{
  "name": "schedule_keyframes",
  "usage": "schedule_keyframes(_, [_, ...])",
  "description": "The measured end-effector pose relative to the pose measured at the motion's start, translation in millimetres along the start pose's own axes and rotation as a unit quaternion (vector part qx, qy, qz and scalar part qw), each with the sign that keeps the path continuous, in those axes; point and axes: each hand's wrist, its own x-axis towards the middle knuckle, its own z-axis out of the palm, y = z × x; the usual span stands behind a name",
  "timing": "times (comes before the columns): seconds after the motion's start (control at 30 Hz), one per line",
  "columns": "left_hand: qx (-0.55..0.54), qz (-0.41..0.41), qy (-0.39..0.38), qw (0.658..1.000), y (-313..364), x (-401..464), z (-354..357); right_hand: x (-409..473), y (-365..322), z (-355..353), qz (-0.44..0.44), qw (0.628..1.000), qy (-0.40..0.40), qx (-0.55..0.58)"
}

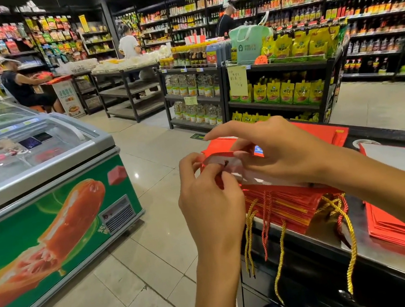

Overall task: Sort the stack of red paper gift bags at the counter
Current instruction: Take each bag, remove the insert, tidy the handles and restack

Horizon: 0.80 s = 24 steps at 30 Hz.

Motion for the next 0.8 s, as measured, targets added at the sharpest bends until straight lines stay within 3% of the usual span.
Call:
schedule_keyframes(0.23, [-0.079, 0.02, -0.026, 0.996, -12, 4, -9, 0, 7, 3, 0.014, 1.0, 0.004, 0.0])
schedule_keyframes(0.43, [-0.13, 0.002, -0.042, 0.991, -25, 7, -14, 3, 13, -9, 0.122, 0.988, -0.084, 0.037])
schedule_keyframes(0.57, [-0.15, 0.013, -0.062, 0.987, -31, 9, -20, -2, 28, -14, 0.16, 0.98, -0.102, 0.065])
schedule_keyframes(0.73, [-0.293, -0.071, -0.027, 0.953, -31, 7, -24, -8, 39, -2, 0.134, 0.986, -0.017, 0.096])
schedule_keyframes(0.8, [-0.297, -0.123, 0.004, 0.947, -27, 11, -21, -10, 41, 7, 0.126, 0.986, 0.014, 0.105])
